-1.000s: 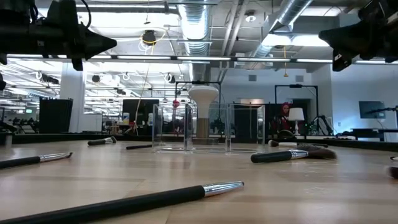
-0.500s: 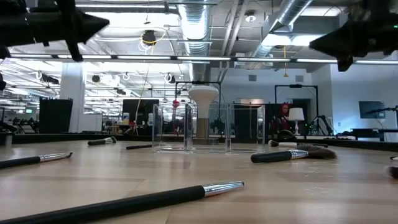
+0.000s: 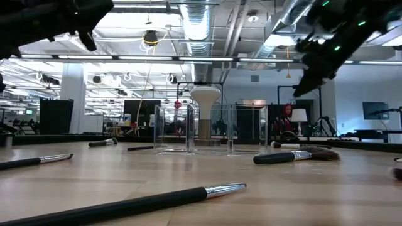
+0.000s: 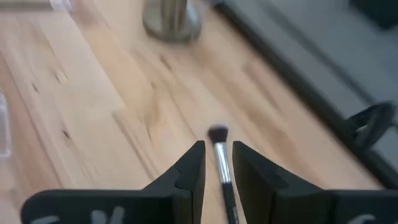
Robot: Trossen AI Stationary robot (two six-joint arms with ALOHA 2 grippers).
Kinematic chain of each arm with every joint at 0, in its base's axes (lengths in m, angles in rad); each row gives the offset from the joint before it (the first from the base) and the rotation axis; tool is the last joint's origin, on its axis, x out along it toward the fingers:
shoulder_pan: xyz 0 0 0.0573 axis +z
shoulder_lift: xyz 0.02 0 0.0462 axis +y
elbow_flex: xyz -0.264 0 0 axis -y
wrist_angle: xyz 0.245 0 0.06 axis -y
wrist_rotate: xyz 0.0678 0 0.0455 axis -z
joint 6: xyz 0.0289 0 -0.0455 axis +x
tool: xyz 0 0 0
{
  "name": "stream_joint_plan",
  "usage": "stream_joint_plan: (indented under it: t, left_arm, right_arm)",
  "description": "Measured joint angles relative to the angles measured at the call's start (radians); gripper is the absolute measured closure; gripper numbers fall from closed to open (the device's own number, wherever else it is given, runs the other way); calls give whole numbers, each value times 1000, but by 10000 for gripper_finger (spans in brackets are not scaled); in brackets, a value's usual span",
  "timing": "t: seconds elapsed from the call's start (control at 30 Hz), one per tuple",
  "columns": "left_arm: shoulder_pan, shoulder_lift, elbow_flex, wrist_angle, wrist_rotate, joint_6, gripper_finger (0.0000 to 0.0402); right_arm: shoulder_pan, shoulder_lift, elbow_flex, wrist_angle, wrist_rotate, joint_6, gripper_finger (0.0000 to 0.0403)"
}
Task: Put items in baskets/containers
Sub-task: Put the black blush brush into the transparent organizer
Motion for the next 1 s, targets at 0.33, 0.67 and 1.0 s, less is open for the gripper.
stream_joint_plan:
  t: [0.33,0.67,1.0]
  left_arm:
    - [-74,239,69,-5,14,10,329]
    - [-135,294,96,-4,10,6,295]
    - [-155,294,96,-4,10,-13,275]
  right_arm:
    - [-204,386,146,-2,-157,-162,328]
    - [-252,657,271,-51,-155,-220,261]
    - [-264,712,279,-78,-159,-235,217]
